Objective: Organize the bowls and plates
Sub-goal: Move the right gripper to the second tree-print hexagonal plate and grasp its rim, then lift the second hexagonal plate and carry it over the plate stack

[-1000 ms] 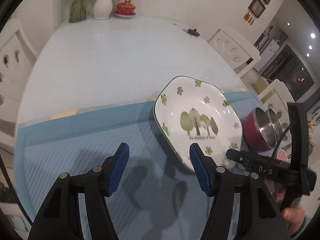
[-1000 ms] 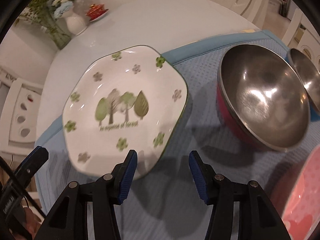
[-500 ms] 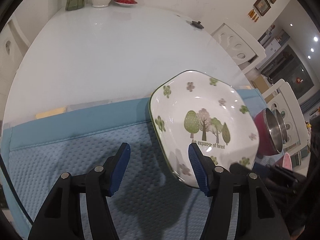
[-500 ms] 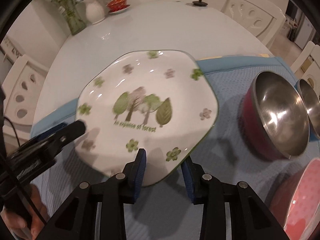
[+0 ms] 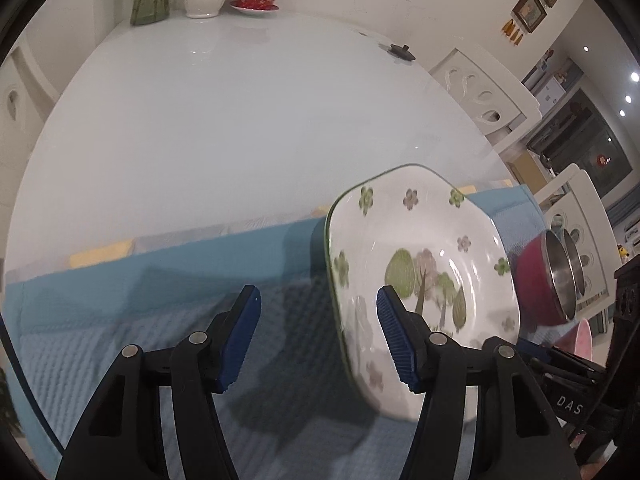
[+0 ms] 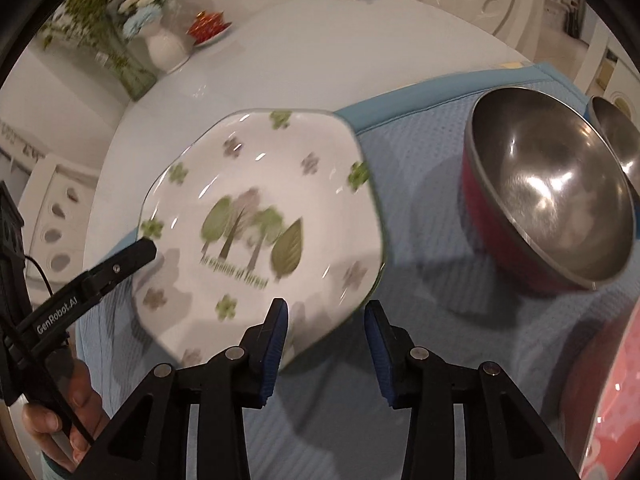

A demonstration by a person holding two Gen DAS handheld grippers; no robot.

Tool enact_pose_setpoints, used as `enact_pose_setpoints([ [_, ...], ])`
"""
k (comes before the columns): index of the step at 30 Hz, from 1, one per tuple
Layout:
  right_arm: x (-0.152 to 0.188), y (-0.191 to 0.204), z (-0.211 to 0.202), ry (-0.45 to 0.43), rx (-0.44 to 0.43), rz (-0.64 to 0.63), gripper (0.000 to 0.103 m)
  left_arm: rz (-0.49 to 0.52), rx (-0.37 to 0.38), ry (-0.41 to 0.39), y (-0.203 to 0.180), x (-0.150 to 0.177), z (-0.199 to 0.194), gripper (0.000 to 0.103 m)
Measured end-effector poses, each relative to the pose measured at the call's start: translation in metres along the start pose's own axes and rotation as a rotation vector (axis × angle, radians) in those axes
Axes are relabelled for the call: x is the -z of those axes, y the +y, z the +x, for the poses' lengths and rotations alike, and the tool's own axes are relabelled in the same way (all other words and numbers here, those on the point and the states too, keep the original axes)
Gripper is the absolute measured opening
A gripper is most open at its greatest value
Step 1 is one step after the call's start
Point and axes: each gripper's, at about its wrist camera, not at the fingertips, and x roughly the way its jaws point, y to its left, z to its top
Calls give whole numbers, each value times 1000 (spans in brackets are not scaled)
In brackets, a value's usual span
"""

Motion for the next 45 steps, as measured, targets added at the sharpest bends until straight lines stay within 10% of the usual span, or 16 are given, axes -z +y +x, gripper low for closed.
enact_pose_setpoints([
  [7,-19,-12,17,-75,-49,-13,38,20,20,-19,-4,-11,19,43],
  [9,-21,-11,18,-95,-52,-22,38,26,51,-25,-6,-13,22,19],
  [32,39,58,-58,-140,-175,-367,36,12,-78,-189,-3,63,-120,19],
  [45,146,64,-146,-85,-271,-474,36,-98,-172,-241,-38,173,-214,19],
])
